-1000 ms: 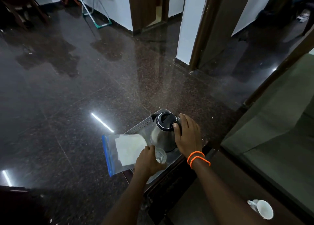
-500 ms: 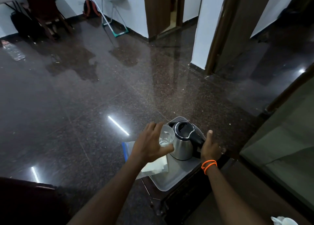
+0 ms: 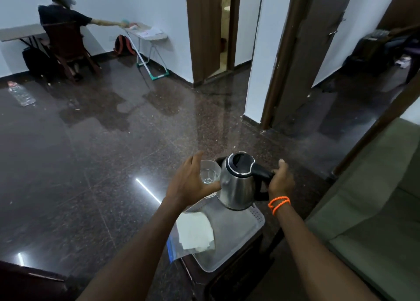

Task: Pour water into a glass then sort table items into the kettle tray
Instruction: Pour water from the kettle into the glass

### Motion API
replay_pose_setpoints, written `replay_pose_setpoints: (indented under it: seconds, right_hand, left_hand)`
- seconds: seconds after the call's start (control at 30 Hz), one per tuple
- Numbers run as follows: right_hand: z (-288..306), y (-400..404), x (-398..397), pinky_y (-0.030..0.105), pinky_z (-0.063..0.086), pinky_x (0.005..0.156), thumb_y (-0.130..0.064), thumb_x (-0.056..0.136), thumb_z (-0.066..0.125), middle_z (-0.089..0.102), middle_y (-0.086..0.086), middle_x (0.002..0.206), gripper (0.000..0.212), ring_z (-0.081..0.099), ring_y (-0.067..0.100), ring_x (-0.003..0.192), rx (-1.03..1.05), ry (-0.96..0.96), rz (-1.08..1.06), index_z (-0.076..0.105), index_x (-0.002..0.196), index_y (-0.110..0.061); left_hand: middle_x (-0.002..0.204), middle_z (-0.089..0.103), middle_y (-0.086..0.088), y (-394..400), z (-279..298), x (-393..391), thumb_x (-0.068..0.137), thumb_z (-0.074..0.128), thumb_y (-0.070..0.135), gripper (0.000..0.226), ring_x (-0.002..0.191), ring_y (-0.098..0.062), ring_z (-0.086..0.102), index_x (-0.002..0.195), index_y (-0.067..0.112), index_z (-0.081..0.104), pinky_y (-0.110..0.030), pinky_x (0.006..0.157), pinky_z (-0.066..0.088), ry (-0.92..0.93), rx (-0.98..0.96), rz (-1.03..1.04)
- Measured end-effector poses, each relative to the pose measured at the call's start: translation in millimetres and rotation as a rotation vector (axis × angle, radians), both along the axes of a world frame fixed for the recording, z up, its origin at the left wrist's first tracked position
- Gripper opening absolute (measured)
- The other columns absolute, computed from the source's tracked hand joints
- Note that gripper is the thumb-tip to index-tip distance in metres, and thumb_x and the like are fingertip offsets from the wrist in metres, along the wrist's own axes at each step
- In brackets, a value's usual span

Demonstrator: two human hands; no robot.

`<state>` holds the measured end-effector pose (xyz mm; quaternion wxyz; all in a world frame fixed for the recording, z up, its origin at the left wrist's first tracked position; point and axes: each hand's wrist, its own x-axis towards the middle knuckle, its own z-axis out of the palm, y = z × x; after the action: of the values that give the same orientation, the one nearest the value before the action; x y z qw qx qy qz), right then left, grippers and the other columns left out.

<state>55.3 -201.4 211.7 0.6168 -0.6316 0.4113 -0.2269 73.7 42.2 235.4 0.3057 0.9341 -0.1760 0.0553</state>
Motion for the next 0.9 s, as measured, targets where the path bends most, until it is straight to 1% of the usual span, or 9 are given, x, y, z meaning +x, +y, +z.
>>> replay_pose_setpoints:
  seconds: [0.1,0.2,0.3,0.37,0.47,0.57,0.67,0.77,0.9]
  right_hand:
    - [71.1,-13.4,7.9,0.046,0.050,0.082,-0.062,0.082,0.042,0.068,0.013,0.070,0.060,0.064,0.035,0.080,-0.120,-0.059,0.048,0.065,0.058,-0.012]
    - [148.8,-24.7,10.4,0.042,0.044,0.085,-0.059,0.088,0.038,0.072,0.025,0.093,0.062,0.064,0.039,0.097,-0.264,-0.087,0.115,0.072,0.074,-0.009]
    - [225.7,-31.0,11.8,0.040,0.043,0.088,-0.060,0.088,0.035,0.070,0.028,0.102,0.069,0.061,0.041,0.103,-0.399,-0.108,0.157,0.075,0.088,-0.003]
    - [269.2,-32.8,10.0,0.037,0.042,0.082,-0.065,0.080,0.032,0.071,0.025,0.097,0.078,0.062,0.038,0.098,-0.484,-0.134,0.193,0.075,0.090,-0.001]
    - [327.0,-27.3,4.2,0.038,0.043,0.079,-0.063,0.082,0.035,0.071,0.021,0.088,0.072,0.061,0.035,0.089,-0.603,-0.161,0.280,0.073,0.084,-0.002]
    - [370.8,-16.5,-2.3,0.038,0.036,0.073,-0.056,0.090,0.035,0.068,0.017,0.084,0.066,0.056,0.032,0.079,-0.734,-0.162,0.368,0.070,0.082,0.000]
    - [396.1,-8.0,-8.0,0.034,0.029,0.069,-0.047,0.097,0.037,0.056,0.014,0.073,0.061,0.044,0.021,0.059,-0.854,-0.112,0.435,0.066,0.082,0.004]
    - [413.8,4.7,-13.0,0.035,0.030,0.063,-0.048,0.096,0.037,0.050,0.009,0.065,0.057,0.044,0.027,0.061,-0.977,-0.065,0.488,0.063,0.079,-0.001]
    - [428.3,22.8,-13.3,0.030,0.024,0.049,-0.057,0.089,0.027,0.047,0.004,0.061,0.059,0.044,0.021,0.056,-1.180,0.007,0.570,0.059,0.077,-0.009]
  left_hand:
    - [0.139,0.060,-0.011,-3.4,50.5,-5.2,0.062,0.062,0.079,0.110,0.116,-0.029,0.062,0.148,0.017,0.037,-0.037,0.089,0.050,-0.020,-0.022,-0.006]
    - [0.129,0.066,-0.014,-5.5,94.5,-8.4,0.063,0.065,0.076,0.108,0.106,-0.032,0.066,0.149,0.018,0.033,-0.046,0.086,0.056,-0.051,-0.030,-0.011]
    - [0.120,0.068,-0.017,-6.3,131.8,-11.5,0.065,0.069,0.072,0.114,0.099,-0.035,0.068,0.154,0.020,0.021,-0.048,0.082,0.058,-0.055,-0.035,-0.027]
    - [0.116,0.069,-0.014,-6.1,154.5,-13.8,0.066,0.075,0.067,0.118,0.096,-0.031,0.068,0.157,0.021,0.017,-0.044,0.082,0.058,-0.052,-0.046,-0.063]
    - [0.103,0.066,-0.002,-5.5,186.3,-16.9,0.069,0.084,0.058,0.121,0.091,-0.021,0.065,0.159,0.014,0.014,-0.034,0.081,0.052,-0.052,-0.063,-0.120]
    - [0.101,0.070,-0.002,-2.5,210.1,-18.7,0.066,0.082,0.063,0.122,0.089,-0.023,0.069,0.158,0.021,0.014,-0.040,0.083,0.058,-0.073,-0.041,-0.150]
    - [0.109,0.074,-0.007,2.3,228.6,-22.4,0.065,0.082,0.065,0.121,0.091,-0.025,0.070,0.157,0.026,0.014,-0.043,0.087,0.059,-0.081,-0.026,-0.166]
    - [0.104,0.072,-0.007,7.8,241.4,-24.3,0.063,0.083,0.065,0.121,0.092,-0.025,0.068,0.157,0.030,0.015,-0.045,0.087,0.058,-0.072,0.002,-0.183]
    - [0.102,0.068,-0.002,10.7,251.2,-29.0,0.060,0.085,0.063,0.120,0.091,-0.025,0.067,0.155,0.030,0.019,-0.042,0.083,0.056,-0.081,0.041,-0.213]
